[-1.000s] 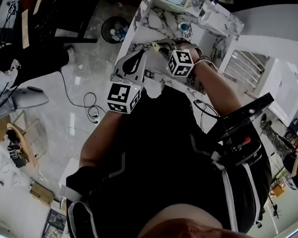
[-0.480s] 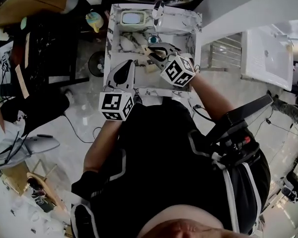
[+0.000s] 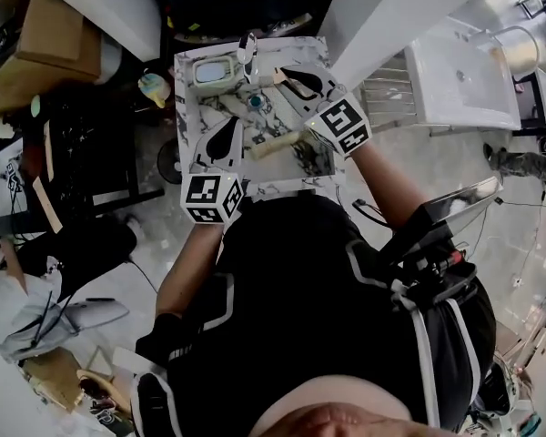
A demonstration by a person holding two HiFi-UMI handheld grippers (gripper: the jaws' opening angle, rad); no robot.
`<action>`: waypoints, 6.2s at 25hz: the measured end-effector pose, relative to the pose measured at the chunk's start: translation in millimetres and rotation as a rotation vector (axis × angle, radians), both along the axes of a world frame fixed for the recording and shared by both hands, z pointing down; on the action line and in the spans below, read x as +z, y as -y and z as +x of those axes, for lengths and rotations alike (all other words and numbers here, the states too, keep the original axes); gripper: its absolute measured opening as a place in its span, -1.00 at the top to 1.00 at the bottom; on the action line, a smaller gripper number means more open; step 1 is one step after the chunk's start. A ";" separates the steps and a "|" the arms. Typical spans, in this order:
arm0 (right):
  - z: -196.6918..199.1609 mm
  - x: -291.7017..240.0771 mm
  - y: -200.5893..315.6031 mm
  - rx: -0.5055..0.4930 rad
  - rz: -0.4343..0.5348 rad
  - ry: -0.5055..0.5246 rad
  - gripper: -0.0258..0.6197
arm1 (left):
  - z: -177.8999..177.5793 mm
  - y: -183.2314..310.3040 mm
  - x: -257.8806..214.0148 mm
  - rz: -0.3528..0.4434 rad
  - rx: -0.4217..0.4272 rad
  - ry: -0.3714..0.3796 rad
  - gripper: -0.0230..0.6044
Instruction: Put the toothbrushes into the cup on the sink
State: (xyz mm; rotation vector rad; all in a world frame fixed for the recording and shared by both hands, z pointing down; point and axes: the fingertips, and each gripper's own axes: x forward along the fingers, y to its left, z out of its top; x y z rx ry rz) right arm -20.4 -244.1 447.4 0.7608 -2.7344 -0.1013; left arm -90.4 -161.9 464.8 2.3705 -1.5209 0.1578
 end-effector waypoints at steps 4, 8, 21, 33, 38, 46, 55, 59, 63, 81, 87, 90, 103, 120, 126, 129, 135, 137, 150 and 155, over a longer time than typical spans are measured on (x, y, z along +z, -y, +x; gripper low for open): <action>31.9 -32.4 32.3 0.123 0.025 0.115 0.70 | 14.1 8.7 -8.1 0.019 0.037 0.005 0.91; 53.2 -60.8 60.8 0.188 0.077 0.213 0.70 | 27.3 15.8 -11.3 0.025 0.064 0.018 0.91; 76.5 -48.3 141.3 0.320 0.066 0.344 0.70 | 45.1 44.6 -9.9 0.000 0.067 0.038 0.91; 82.2 3.5 172.0 0.377 0.021 0.355 0.70 | 45.7 48.1 15.4 -0.071 0.053 0.057 0.91; 89.6 21.8 170.4 0.404 -0.001 0.343 0.70 | 45.7 49.1 20.8 -0.084 0.056 0.068 0.91; 90.1 48.4 154.7 0.403 -0.042 0.241 0.70 | 47.8 45.4 21.7 -0.094 0.057 0.061 0.91; 94.2 68.7 145.1 0.429 -0.064 0.172 0.69 | 44.4 34.0 18.8 -0.085 0.052 0.052 0.91; 90.9 70.1 144.1 0.423 -0.068 0.139 0.69 | 39.9 27.4 15.9 -0.077 0.038 0.051 0.91; 93.1 74.3 143.2 0.438 -0.096 0.109 0.52 | 33.0 23.8 10.1 -0.057 0.026 0.049 0.91; 95.8 -5.4 89.0 0.379 0.001 0.114 0.32 | 28.9 21.5 -25.5 0.051 0.036 0.103 0.91; 96.4 -46.5 66.6 0.343 0.012 0.228 0.50 | 32.1 25.1 -35.8 0.072 0.032 0.061 0.91; 97.5 -63.2 48.4 0.337 0.040 0.278 0.67 | 36.2 23.5 -42.8 0.089 0.040 0.050 0.91; 94.7 -70.3 7.1 0.323 0.019 0.278 0.85 | 30.0 21.0 -59.8 0.110 -0.004 0.033 0.91; 59.6 -39.9 -13.6 0.145 0.025 0.151 0.84 | 21.8 13.5 -42.9 0.087 -0.028 0.036 0.91; 41.4 29.6 -20.2 0.045 -0.079 0.005 0.84 | 12.5 7.0 -18.9 0.047 -0.056 0.039 0.91; 30.2 71.7 -29.0 -0.015 -0.129 -0.080 0.79 | 3.7 0.7 3.4 0.005 -0.074 0.029 0.91; 7.2 147.7 -54.8 -0.175 -0.199 -0.268 0.61 | -15.8 -5.2 45.8 -0.089 -0.112 0.014 0.91; 0.8 169.3 -63.1 -0.220 -0.224 -0.326 0.52 | -17.7 -10.0 62.2 -0.126 -0.114 0.025 0.91; -27.7 290.3 -119.6 -0.567 -0.283 -0.691 0.25 | -30.5 -26.9 123.4 -0.248 -0.139 0.024 0.91; -31.4 321.4 -132.8 -0.642 -0.313 -0.779 0.20 | -35.6 -31.4 139.7 -0.291 -0.174 0.019 0.91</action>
